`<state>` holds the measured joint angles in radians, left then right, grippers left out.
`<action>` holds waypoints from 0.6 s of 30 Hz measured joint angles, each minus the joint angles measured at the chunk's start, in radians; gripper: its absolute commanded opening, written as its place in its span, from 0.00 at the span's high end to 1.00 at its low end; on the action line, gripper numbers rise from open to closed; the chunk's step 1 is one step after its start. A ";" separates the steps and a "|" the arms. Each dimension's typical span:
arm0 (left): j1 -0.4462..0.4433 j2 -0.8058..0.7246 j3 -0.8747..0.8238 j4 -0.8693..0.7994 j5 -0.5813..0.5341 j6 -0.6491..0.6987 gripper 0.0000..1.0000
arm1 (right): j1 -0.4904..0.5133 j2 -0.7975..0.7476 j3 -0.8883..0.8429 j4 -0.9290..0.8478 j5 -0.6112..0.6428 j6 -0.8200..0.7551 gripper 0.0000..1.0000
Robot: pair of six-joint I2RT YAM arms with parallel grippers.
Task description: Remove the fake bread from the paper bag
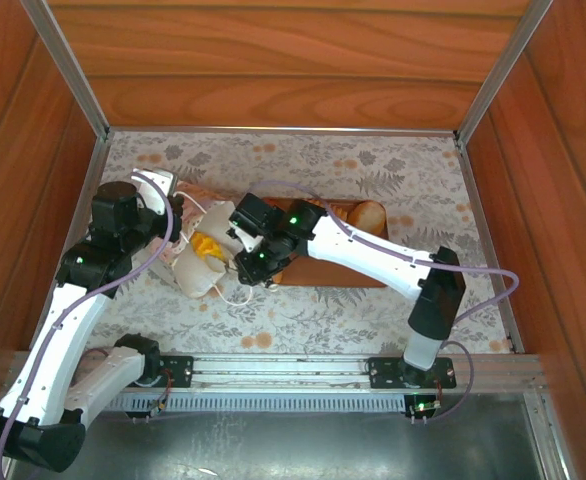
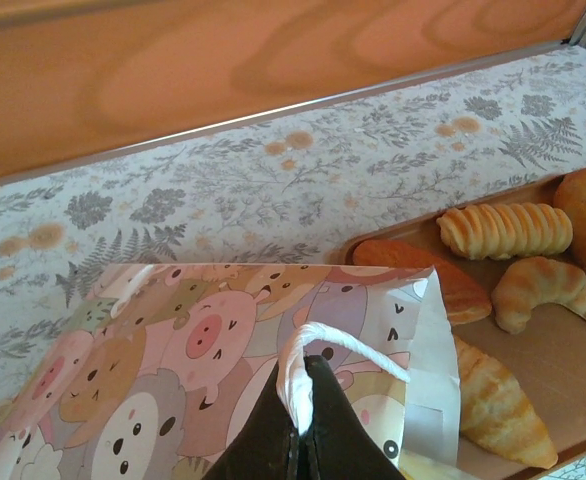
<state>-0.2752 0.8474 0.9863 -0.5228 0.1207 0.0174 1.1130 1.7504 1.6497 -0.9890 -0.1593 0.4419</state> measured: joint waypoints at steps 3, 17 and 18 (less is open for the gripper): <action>0.000 0.000 -0.001 0.005 -0.004 0.000 1.00 | 0.000 -0.068 -0.046 0.000 -0.025 0.005 0.66; 0.000 0.013 -0.023 0.049 -0.003 -0.014 1.00 | -0.004 -0.407 -0.230 -0.092 0.007 0.138 0.67; 0.000 0.015 -0.023 0.055 -0.003 -0.014 1.00 | -0.008 -0.436 -0.243 -0.112 0.024 0.155 0.67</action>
<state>-0.2752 0.8623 0.9634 -0.4683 0.1177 0.0032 1.1053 1.3140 1.4063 -1.1007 -0.1356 0.5968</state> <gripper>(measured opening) 0.050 0.334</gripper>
